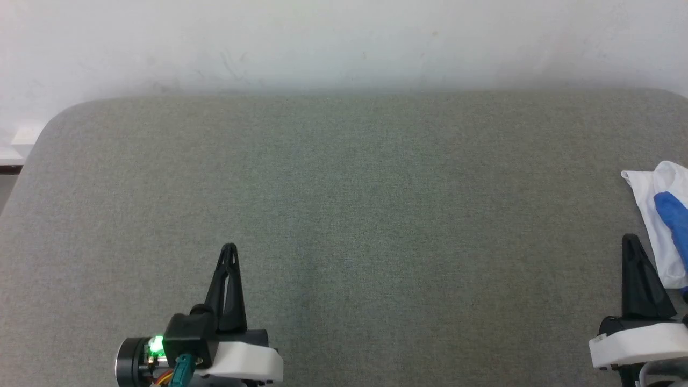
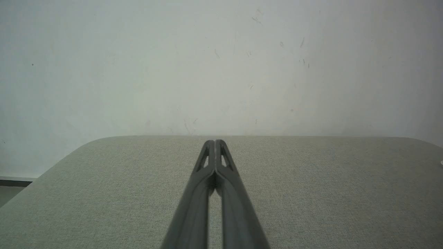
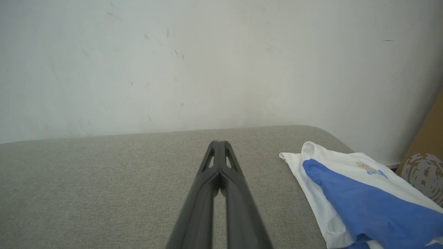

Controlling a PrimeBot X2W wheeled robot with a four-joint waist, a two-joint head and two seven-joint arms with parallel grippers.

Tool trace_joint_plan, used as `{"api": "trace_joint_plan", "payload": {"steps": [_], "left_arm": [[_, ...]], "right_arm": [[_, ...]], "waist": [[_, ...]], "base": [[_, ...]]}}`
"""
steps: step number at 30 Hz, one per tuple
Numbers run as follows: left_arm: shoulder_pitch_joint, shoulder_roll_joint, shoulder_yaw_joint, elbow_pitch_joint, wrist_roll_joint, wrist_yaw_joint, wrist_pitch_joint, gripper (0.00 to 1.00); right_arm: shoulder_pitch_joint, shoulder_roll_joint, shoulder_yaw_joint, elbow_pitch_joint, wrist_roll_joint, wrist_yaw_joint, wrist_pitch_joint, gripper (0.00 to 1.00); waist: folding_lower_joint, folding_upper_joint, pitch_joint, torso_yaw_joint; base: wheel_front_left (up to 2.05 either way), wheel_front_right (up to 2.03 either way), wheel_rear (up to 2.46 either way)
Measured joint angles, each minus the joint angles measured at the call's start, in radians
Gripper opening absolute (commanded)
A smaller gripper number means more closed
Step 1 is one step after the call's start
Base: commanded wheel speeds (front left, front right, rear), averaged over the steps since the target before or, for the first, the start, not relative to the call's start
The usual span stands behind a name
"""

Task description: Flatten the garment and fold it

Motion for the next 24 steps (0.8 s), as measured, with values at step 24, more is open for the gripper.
{"api": "trace_joint_plan", "payload": {"steps": [24], "left_arm": [[-0.002,-0.025,0.06,0.015,0.034,-0.063,0.048,0.0]], "right_arm": [[-0.005,0.0,0.047,-0.002,-0.025,0.0,0.044,0.0]], "waist": [[0.0,0.0,-0.011,0.0]], "base": [[0.0,0.0,0.0]]}}
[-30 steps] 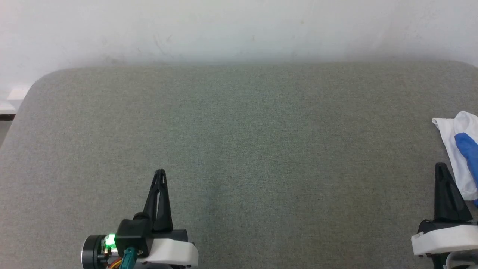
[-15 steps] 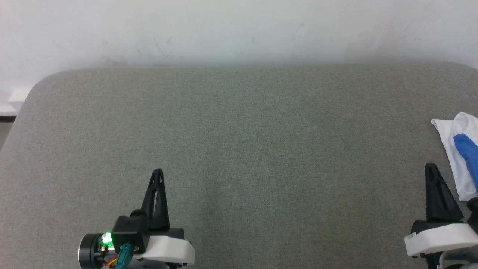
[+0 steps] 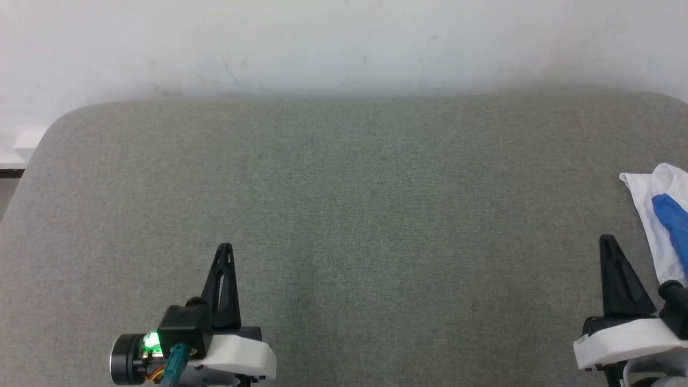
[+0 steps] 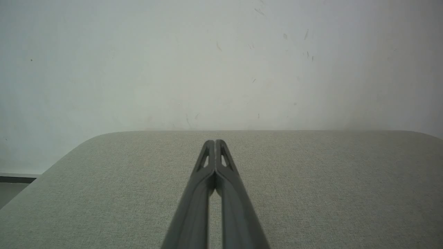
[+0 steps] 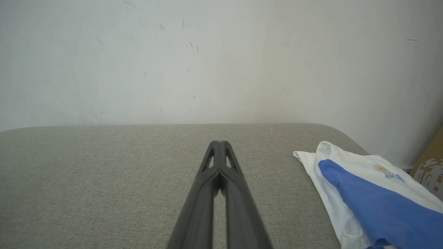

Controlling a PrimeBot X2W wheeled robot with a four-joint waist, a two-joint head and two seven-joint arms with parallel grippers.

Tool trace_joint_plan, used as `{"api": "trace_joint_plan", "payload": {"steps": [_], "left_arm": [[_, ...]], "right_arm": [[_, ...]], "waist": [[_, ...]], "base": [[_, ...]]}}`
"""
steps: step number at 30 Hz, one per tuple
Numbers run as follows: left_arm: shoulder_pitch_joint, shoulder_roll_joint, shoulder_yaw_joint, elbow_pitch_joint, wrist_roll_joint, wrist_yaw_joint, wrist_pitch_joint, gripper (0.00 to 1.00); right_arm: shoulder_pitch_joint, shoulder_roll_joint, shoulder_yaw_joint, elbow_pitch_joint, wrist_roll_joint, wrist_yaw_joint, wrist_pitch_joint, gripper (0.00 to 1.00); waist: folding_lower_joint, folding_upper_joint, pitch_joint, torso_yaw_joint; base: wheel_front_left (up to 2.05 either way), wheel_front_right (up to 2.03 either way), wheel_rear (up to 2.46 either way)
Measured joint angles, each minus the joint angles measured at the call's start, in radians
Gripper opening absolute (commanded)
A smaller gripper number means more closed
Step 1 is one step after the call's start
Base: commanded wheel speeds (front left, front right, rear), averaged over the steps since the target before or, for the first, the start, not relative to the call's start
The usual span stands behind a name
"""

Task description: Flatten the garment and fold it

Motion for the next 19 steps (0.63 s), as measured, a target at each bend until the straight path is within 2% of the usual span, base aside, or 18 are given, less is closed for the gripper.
{"api": "trace_joint_plan", "payload": {"steps": [19], "left_arm": [[-0.001,-0.013,0.045,0.011,0.026,-0.053,0.039,0.0]], "right_arm": [[-0.004,0.001,0.034,-0.002,-0.021,0.0,0.034,0.0]], "waist": [[0.0,0.0,-0.009,0.0]], "base": [[0.0,0.0,0.0]]}}
